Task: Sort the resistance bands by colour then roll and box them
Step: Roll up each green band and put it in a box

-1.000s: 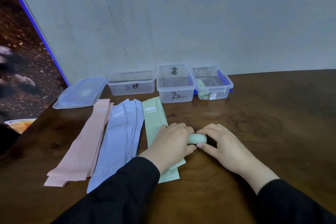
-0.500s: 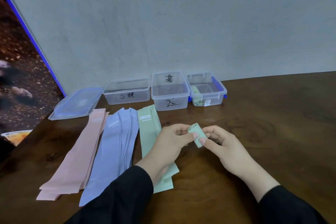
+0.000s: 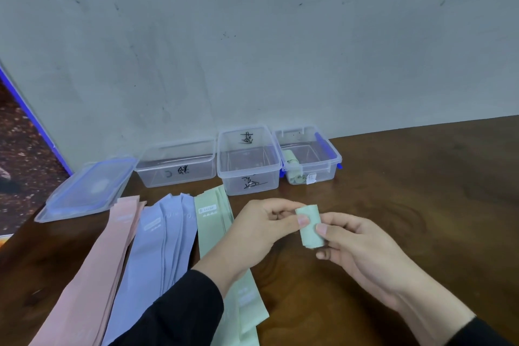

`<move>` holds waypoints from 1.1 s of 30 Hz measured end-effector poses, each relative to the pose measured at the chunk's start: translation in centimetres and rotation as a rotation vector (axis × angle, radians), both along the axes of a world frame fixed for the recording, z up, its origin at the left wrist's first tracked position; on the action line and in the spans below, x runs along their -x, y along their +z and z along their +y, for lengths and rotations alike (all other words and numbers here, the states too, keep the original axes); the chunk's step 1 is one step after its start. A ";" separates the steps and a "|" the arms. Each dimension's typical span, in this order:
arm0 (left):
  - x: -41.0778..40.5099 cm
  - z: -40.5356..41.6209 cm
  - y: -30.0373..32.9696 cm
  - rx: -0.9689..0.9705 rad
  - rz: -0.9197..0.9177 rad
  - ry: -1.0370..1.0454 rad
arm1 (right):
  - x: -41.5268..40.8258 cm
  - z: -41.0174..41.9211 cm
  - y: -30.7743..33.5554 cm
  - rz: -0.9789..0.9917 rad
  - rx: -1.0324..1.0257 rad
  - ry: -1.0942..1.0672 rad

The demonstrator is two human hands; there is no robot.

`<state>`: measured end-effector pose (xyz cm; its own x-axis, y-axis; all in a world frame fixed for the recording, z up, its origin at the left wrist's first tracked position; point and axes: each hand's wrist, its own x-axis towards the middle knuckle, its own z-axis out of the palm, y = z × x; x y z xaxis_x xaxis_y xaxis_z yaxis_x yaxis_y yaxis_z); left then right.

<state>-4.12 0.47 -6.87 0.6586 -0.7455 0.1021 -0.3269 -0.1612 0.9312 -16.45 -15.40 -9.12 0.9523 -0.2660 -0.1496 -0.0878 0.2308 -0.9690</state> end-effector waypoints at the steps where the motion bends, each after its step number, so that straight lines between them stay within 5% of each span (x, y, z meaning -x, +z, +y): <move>1: -0.5 -0.5 0.2 0.040 0.024 0.001 | -0.4 -0.6 0.5 0.001 0.032 0.015; 6: -3.4 -3.4 1.5 0.137 -0.034 0.036 | -3.8 -3.8 4.0 -0.017 0.210 -0.059; 11: -9.9 -6.7 -0.4 0.010 -0.542 0.343 | -8.8 -7.9 8.1 0.065 0.641 -0.149; 17: -12.4 -8.3 -3.2 -0.225 -0.976 0.407 | -16.5 -12.0 8.3 0.204 0.792 -0.190; 33: -12.5 -9.0 -4.4 -0.277 -1.057 0.397 | -29.4 -12.9 4.4 0.578 1.241 -0.177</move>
